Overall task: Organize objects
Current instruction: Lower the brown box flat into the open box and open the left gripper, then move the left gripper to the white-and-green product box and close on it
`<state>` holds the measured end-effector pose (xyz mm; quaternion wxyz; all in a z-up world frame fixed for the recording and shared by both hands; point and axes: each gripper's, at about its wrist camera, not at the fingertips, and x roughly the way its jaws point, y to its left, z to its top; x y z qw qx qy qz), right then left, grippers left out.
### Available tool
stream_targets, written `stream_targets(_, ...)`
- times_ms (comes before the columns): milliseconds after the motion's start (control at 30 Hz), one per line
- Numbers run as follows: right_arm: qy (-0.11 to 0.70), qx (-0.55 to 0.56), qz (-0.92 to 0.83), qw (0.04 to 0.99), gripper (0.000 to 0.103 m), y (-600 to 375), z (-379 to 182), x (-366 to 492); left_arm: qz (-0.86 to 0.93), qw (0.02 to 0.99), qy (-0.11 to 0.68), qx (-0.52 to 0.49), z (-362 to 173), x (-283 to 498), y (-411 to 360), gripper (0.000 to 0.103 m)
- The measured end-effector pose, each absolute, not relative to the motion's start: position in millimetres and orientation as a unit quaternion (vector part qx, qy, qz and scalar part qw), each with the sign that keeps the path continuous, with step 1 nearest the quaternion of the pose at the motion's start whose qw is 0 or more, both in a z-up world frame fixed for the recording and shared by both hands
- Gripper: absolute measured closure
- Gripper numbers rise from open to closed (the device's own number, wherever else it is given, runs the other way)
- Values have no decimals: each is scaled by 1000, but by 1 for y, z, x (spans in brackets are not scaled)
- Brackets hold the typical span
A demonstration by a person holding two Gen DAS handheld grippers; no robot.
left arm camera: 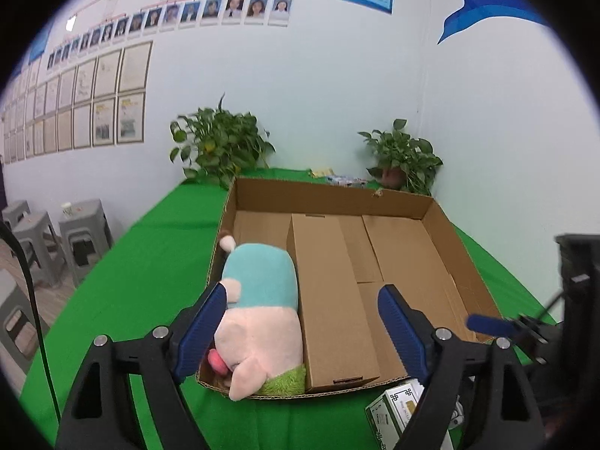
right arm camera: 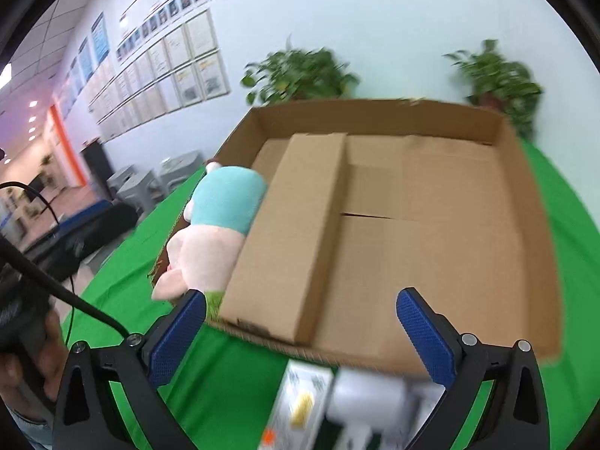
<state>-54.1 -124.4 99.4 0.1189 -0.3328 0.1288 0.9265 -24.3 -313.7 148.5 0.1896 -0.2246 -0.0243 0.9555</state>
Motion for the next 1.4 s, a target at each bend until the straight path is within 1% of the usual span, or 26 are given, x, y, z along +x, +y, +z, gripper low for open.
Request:
stream_targets(233, 114, -319, 922, 186, 1, -126, 113, 14, 949, 203, -13, -239, 145, -6, -291, 20)
stream_targets(367, 117, -308, 924, 195, 1, -125, 116, 41, 945, 211, -15, -250, 142, -1, -286, 20)
stream_targets(533, 125, -308, 922, 197, 1, -123, 114, 55, 944, 212, -19, -252, 142, 8, -286, 20)
stream_targets(900, 119, -308, 926, 183, 1, -131, 111, 50, 941, 209, -24, -265, 134, 13, -289, 20)
stream_targets(933, 118, -308, 926, 183, 2, -131, 111, 50, 940, 209, -25, -267, 132, 12, -290, 20)
stream_targets(1000, 120, -307, 927, 181, 9, -131, 110, 51, 939, 211, -29, -271, 129, 13, -292, 21)
stream_targets(1033, 120, -308, 926, 180, 19, -131, 109, 50, 938, 213, -32, -272, 128, 12, -292, 21)
stream_targets(1067, 118, -311, 926, 181, 33, -131, 108, 50, 937, 216, -35, -273, 127, 12, -293, 24)
stream_targets(1100, 114, -314, 925, 182, 41, -132, 106, 49, 935, 223, -35, -273, 126, 11, -294, 33)
stream_targets(1133, 110, -318, 923, 185, 56, -133, 104, 48, 932, 231, -32, -277, 124, 10, -293, 40)
stream_targets(1167, 108, -322, 922, 186, 66, -133, 102, 48, 929, 239, -27, -281, 123, 9, -290, 57)
stream_targets(1200, 107, -325, 921, 187, 67, -133, 100, 47, 925, 248, -22, -287, 120, 9, -287, 77)
stream_targets(1267, 104, -330, 919, 188, 67, -134, 96, 47, 912, 273, -8, -305, 115, 8, -280, 95)
stream_targets(1300, 104, -333, 918, 189, 67, -135, 94, 46, 909, 281, 1, -307, 113, 10, -276, 95)
stream_targets(1333, 106, -333, 918, 188, 64, -134, 93, 46, 910, 282, 9, -304, 112, 13, -273, 95)
stream_targets(1367, 107, -336, 916, 191, 48, -133, 91, 46, 911, 283, 12, -300, 112, 14, -272, 94)
stream_targets(1400, 110, -337, 914, 197, 35, -132, 89, 46, 911, 283, 12, -299, 112, 16, -271, 83)
